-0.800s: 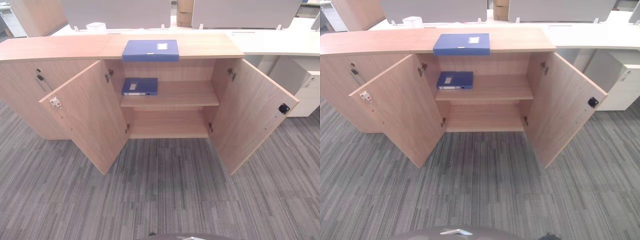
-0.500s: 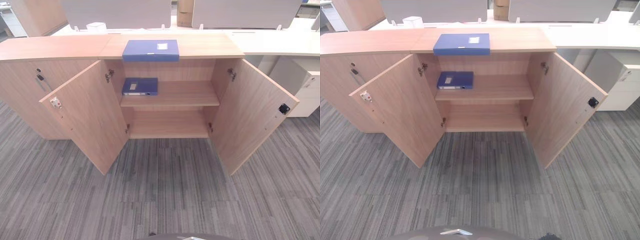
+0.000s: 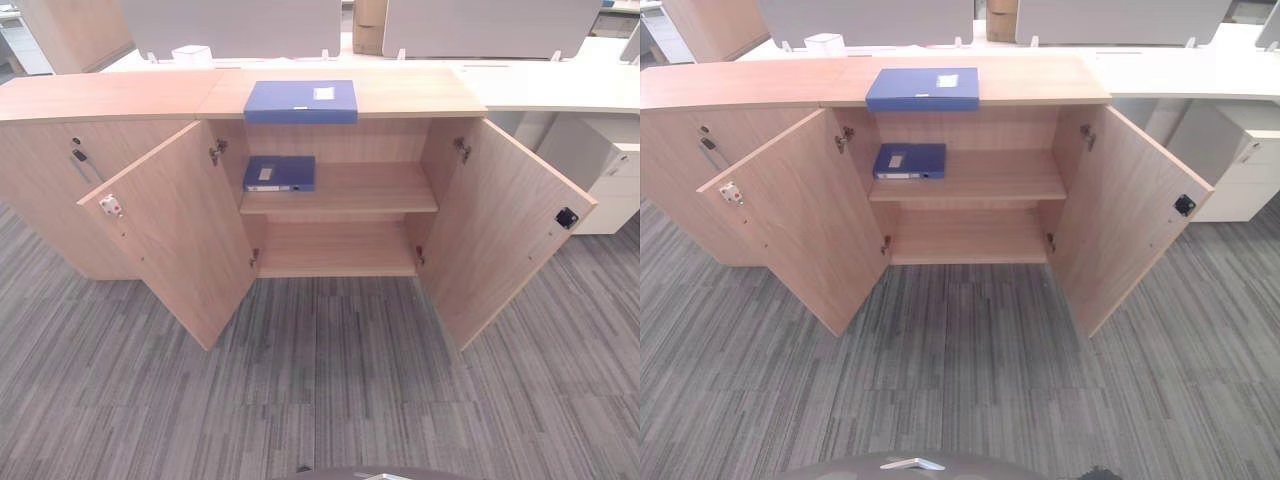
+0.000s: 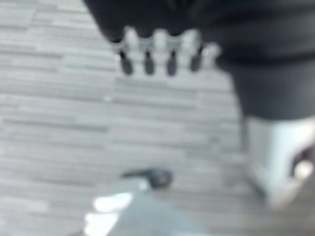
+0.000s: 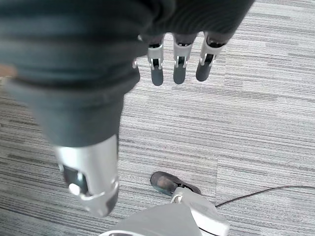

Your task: Put the empty folder in the office cabinet

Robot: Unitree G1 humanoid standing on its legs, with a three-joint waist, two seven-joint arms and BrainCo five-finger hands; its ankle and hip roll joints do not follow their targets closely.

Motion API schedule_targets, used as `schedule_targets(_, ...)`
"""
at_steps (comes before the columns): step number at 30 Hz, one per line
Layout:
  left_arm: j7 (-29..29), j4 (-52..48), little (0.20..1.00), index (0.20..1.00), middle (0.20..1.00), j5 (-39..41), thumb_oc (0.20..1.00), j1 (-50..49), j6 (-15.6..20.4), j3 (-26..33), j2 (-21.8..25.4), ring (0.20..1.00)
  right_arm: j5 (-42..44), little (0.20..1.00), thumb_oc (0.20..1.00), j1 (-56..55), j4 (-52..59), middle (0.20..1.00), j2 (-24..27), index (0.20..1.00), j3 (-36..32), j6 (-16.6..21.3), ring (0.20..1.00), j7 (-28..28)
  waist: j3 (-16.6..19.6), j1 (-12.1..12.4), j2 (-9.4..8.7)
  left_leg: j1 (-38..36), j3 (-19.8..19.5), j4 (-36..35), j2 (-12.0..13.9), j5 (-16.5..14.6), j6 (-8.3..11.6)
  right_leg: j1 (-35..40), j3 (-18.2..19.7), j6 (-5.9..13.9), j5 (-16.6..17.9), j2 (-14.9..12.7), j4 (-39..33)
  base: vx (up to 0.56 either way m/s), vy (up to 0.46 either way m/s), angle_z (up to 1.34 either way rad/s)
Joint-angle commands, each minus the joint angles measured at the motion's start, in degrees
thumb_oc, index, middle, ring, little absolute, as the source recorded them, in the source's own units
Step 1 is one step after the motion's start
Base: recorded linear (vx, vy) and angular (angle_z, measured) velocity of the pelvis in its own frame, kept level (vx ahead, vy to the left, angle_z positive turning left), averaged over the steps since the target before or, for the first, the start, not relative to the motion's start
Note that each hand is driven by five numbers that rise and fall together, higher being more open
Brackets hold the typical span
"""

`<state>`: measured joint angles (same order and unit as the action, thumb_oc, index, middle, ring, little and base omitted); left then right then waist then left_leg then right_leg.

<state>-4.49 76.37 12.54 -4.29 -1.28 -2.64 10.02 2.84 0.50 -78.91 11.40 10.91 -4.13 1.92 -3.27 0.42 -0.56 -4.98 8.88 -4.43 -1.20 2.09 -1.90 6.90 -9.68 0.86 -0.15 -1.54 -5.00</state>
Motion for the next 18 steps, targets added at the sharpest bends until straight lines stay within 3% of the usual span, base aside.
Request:
schedule_targets(1,0.34,3.57,1.000,1.000,1.000,-0.97,1.000,2.69,0.62,0.13,0.17,1.000,-0.48,1.000,1.000,2.83,-3.18,1.000,2.24,1.000,0.98,-0.45,1.000,-0.20,0.40,-0.12,-0.38,-1.40,-1.81,-0.57,2.60,-5.33,4.30,-0.32,-0.31,5.13,-0.36,-3.25,0.00,0.00,0.000,0.00)
schedule_targets(18,0.29,3.71,1.000,1.000,1.000,-0.94,1.000,2.48,0.64,0.03,-0.01,1.000,-0.49,1.000,1.000,2.77,-3.27,1.000,2.26,1.000,0.98,-0.54,1.000,-0.30,0.35,-0.17,-0.27,-1.64,-1.74,-0.57,2.60,-5.44,4.34,-0.16,-0.41,5.09,-0.48,-3.24,0.00,0.00,0.000,0.00)
